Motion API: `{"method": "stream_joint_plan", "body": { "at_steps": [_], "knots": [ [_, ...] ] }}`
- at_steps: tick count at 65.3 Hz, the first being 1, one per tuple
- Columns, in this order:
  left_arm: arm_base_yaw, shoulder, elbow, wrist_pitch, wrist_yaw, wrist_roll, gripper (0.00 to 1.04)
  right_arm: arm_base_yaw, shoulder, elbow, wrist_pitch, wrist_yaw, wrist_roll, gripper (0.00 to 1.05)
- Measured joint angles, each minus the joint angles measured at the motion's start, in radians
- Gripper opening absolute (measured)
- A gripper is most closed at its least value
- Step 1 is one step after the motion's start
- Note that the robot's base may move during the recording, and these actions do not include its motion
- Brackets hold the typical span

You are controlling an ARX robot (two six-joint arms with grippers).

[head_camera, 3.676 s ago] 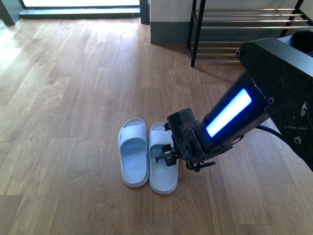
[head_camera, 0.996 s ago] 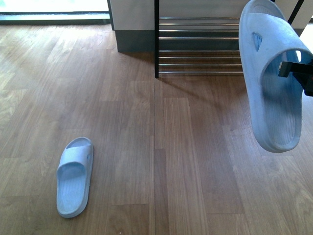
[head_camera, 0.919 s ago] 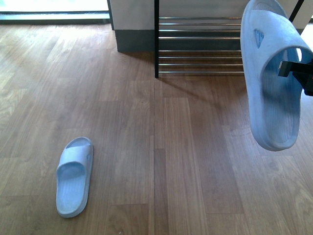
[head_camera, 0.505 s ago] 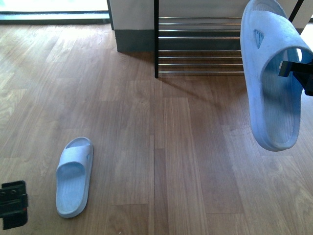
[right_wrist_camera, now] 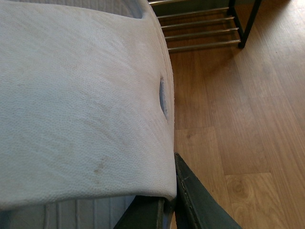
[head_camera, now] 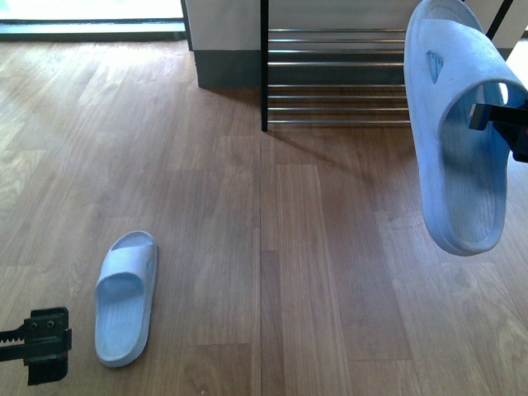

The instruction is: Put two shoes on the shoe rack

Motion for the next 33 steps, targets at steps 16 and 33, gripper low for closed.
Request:
{"method": "stream_joint_plan", "body": {
  "at_steps": [16,33],
  "knots": [
    [-0.003,-0.015,0.000,0.000,-0.002,-0.013,0.95,0.000,0.000,0.000,0.000,-0.001,0.000,0.01],
    [0.001,0.136,-0.122,0.440,0.003,0.092,0.63,0.000,0.000,0.000,0.000,0.000,0.000,0.01]
  ]
}}
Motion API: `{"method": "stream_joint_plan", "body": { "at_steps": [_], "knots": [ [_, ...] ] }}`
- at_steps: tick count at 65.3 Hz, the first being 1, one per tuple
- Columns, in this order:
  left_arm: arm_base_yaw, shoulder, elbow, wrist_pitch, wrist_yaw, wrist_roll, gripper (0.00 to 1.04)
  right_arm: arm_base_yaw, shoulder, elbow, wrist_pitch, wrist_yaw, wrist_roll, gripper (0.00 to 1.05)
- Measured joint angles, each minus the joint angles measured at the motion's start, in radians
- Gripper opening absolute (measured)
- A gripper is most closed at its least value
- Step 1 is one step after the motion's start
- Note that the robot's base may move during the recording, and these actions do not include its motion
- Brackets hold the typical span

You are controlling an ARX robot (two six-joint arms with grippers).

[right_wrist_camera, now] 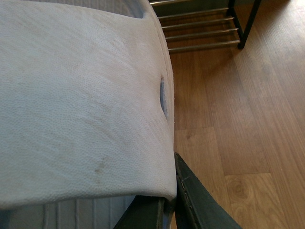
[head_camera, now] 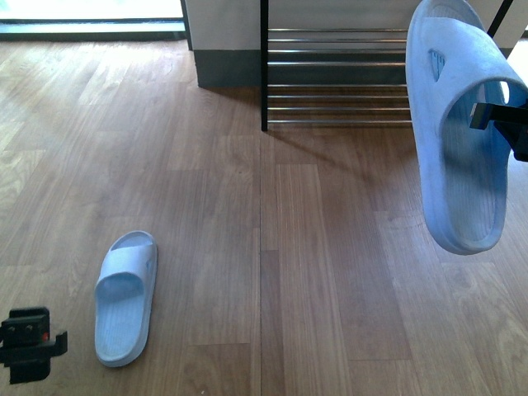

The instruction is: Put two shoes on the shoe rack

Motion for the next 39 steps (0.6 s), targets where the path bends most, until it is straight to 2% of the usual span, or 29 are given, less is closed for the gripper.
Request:
{"method": "stream_joint_plan", "body": {
  "at_steps": [3,7,11,12,26,34,39],
  "knots": [
    [0.000,0.013,-0.022,0.068,0.004,0.009,0.58,0.000,0.000,0.000,0.000,0.000,0.000,0.01],
    [0.003,0.016,-0.051,0.183,0.012,0.019,0.43,0.000,0.000,0.000,0.000,0.000,0.000,0.01],
    [0.003,0.016,-0.056,0.221,0.015,0.021,0.34,0.000,0.000,0.000,0.000,0.000,0.000,0.01],
    [0.003,0.016,-0.056,0.221,0.015,0.021,0.34,0.000,0.000,0.000,0.000,0.000,0.000,0.01],
    [0.003,0.016,-0.056,0.237,0.015,0.017,0.01,0.000,0.000,0.000,0.000,0.000,0.000,0.01],
    [0.003,0.016,-0.056,0.237,0.015,0.017,0.02,0.000,0.000,0.000,0.000,0.000,0.000,0.01],
    [0.003,0.016,-0.056,0.237,0.015,0.018,0.17,0.000,0.000,0.000,0.000,0.000,0.000,0.01]
  ]
}}
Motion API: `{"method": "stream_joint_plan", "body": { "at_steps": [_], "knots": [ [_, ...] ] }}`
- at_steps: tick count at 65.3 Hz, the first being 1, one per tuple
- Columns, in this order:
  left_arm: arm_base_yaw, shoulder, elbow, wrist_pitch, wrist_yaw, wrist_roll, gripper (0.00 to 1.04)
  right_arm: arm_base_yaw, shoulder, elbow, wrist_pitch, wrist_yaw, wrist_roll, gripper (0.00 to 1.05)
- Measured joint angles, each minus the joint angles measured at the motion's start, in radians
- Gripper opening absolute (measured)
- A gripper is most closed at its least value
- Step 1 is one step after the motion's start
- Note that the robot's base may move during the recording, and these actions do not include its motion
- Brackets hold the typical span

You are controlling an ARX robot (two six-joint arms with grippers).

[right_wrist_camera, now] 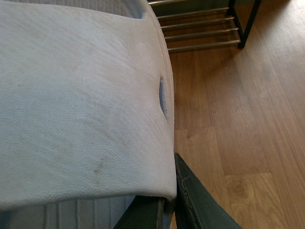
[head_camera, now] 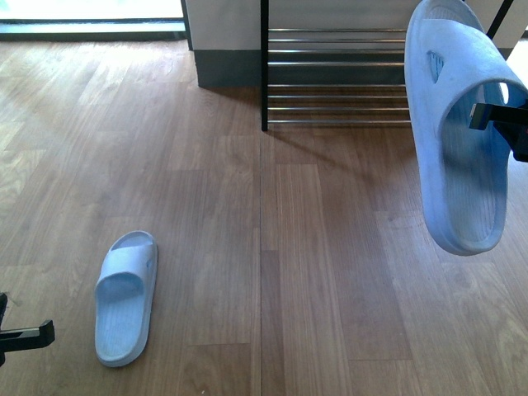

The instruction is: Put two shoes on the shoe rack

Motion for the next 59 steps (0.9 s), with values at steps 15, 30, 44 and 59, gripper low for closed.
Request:
{"method": "stream_joint_plan", "body": {
  "at_steps": [15,30,44,59],
  "knots": [
    [0.023,-0.132,-0.021,-0.181,-0.065,-0.048,0.51,0.000,0.000,0.000,0.000,0.000,0.000,0.01],
    [0.254,-0.603,0.193,-0.648,0.029,-0.124,0.90,0.000,0.000,0.000,0.000,-0.001,0.000,0.01],
    [0.293,-0.079,0.524,-0.715,0.237,0.004,0.95,0.002,0.000,0.000,0.000,0.003,0.000,0.01],
    [0.274,0.348,0.875,-0.829,0.383,0.109,0.95,0.002,0.000,0.000,0.000,0.003,0.000,0.01]
  ]
}}
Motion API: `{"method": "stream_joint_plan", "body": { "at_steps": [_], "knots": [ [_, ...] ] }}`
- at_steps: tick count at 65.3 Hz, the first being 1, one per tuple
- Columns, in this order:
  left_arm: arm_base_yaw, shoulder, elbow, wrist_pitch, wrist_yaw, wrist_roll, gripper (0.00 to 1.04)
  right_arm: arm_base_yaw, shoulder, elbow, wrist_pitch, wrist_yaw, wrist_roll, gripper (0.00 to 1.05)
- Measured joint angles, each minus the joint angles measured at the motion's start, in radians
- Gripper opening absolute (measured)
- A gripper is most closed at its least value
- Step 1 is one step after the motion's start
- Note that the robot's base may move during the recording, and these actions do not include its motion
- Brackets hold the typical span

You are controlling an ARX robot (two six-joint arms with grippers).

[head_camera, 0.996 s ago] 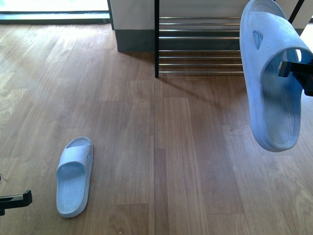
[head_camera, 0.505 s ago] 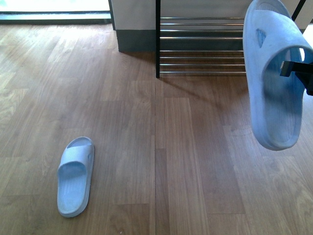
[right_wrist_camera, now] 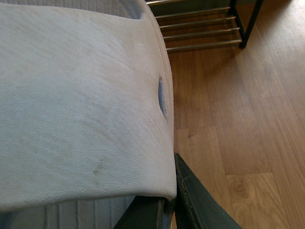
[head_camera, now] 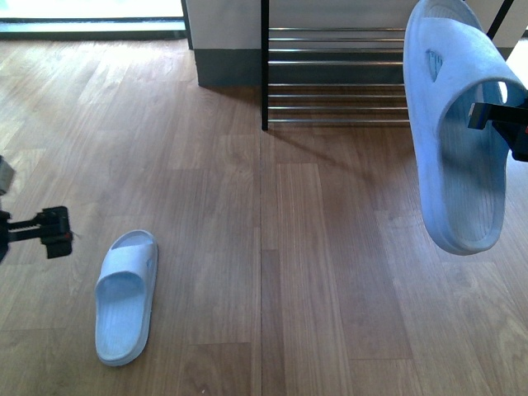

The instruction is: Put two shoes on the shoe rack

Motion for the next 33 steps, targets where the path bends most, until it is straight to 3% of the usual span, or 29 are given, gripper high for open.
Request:
{"method": "stream_joint_plan", "body": {
  "at_steps": [19,33],
  "knots": [
    [-0.126,0.278,0.246,-0.051,0.170,0.005,0.95,0.000,0.000,0.000,0.000,0.000,0.000,0.01],
    [-0.170,0.316,0.357,-0.129,0.200,0.002,0.95,0.000,0.000,0.000,0.000,0.000,0.000,0.01]
  ]
}}
